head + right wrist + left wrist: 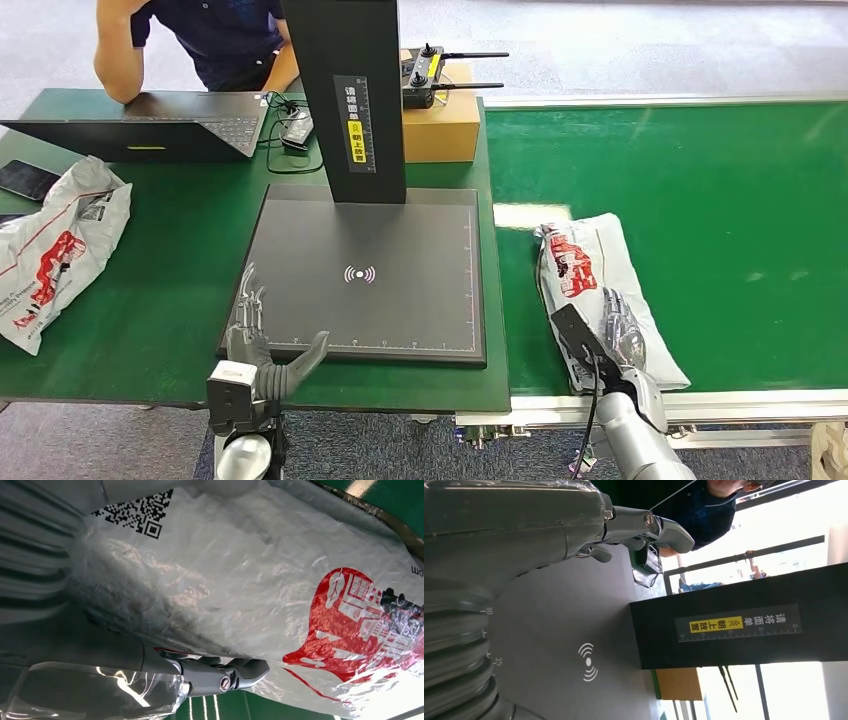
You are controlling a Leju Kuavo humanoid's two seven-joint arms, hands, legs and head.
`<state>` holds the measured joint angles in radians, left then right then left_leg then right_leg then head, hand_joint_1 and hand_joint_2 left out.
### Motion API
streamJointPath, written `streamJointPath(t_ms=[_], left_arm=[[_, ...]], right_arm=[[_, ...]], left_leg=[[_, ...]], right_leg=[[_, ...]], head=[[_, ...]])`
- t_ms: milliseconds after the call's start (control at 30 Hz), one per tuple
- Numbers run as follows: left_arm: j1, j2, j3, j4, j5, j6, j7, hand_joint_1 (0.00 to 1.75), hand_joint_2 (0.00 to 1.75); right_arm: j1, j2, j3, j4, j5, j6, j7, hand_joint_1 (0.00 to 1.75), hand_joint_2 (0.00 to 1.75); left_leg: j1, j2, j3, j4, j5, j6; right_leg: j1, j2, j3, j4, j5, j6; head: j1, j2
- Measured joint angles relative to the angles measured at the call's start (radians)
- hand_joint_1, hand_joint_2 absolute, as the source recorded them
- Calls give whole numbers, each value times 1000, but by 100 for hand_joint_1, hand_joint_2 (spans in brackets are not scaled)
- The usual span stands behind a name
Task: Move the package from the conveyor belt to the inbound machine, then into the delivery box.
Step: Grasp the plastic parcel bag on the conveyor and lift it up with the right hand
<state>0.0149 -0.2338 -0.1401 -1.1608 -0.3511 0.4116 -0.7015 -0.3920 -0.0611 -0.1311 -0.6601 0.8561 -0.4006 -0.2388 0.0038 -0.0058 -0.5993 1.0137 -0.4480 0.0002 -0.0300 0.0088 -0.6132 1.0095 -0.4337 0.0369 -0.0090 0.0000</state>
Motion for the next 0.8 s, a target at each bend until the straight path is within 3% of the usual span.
streamJointPath(t_ms=[100, 233, 300, 633, 800], left_arm=[[8, 0, 3, 0, -3, 5, 0, 0, 175], [15, 0, 9, 0, -5, 7, 0, 0, 175], [17, 0, 11, 0, -9, 7, 0, 0, 175], [28, -5, 26, -1, -34, -5, 1, 0, 175], [30, -11, 32, -1, -38, -10, 0, 0, 175]], right_arm=[[-17, 0, 3, 21, 6, 5, 3, 93, 175], [-42, 0, 8, 45, 9, 7, 5, 156, 175], [-52, 0, 10, 54, 8, 4, 0, 172, 175], [-59, 2, 12, 71, -31, -74, -67, 175, 175], [-4, 14, 23, -21, -101, -106, -119, 175, 175]], left_leg=[[0, 0, 0, 0, 0, 0], [0, 0, 1, 0, 0, 0], [0, 0, 1, 0, 0, 0], [0, 0, 1, 0, 0, 0], [0, -1, 1, 0, 0, 0]], right_leg=[[0, 0, 0, 0, 0, 0], [0, 0, 0, 0, 0, 0], [0, 0, 1, 0, 0, 0], [0, 0, 1, 0, 0, 0], [0, -1, 1, 0, 0, 0]], head=[[0, 0], [0, 0], [0, 0], [0, 0], [0, 0]])
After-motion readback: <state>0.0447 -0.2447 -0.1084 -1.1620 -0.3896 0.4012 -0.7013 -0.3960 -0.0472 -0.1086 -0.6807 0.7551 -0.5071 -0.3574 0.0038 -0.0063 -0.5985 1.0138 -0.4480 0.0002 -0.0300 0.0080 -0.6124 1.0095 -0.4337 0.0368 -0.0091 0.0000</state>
